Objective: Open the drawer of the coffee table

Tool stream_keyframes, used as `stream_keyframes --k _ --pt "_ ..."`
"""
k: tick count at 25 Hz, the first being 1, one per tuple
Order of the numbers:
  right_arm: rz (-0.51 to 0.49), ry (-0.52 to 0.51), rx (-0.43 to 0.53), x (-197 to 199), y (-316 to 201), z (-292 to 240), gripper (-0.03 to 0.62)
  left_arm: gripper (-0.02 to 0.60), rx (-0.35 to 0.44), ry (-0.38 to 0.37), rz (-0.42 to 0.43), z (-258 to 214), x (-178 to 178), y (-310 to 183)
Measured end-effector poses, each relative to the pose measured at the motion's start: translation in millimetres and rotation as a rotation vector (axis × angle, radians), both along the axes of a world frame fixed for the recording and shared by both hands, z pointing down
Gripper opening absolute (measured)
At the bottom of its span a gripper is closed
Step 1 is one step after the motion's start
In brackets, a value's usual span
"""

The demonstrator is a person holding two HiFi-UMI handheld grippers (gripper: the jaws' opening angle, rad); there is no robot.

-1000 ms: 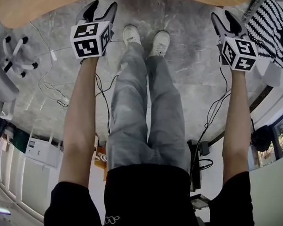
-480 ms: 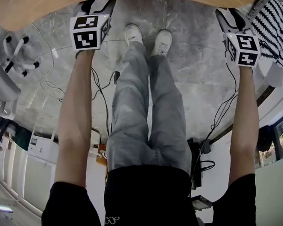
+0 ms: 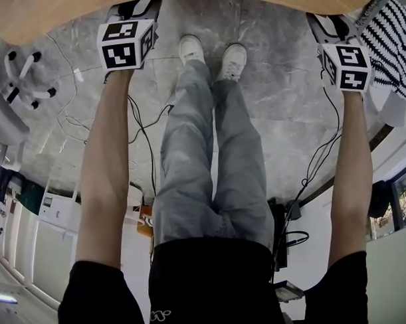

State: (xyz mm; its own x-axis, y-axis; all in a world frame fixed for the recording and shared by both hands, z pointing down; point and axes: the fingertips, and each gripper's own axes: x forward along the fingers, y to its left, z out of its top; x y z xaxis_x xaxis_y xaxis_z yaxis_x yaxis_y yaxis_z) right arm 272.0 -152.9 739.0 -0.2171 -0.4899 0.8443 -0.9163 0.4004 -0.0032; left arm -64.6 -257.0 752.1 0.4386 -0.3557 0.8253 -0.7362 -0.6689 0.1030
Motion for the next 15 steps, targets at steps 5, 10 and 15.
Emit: stream_keyframes --k 5,10,15 --pt "0.0 0.016 -0.009 0.5 0.3 0.1 0.175 0.146 0.004 -0.023 -0.004 0.1 -1.0 -0.6" --pt "-0.004 0.032 -0.032 -0.4 4.4 0.3 0.17 0.141 -0.003 -0.035 0.005 0.6 -1.9 2.6" --pt "0.0 0.032 -0.046 -2.9 11.3 -2.3 0.17 0.137 -0.01 -0.043 0.0 -3.1 -4.0 9.9"
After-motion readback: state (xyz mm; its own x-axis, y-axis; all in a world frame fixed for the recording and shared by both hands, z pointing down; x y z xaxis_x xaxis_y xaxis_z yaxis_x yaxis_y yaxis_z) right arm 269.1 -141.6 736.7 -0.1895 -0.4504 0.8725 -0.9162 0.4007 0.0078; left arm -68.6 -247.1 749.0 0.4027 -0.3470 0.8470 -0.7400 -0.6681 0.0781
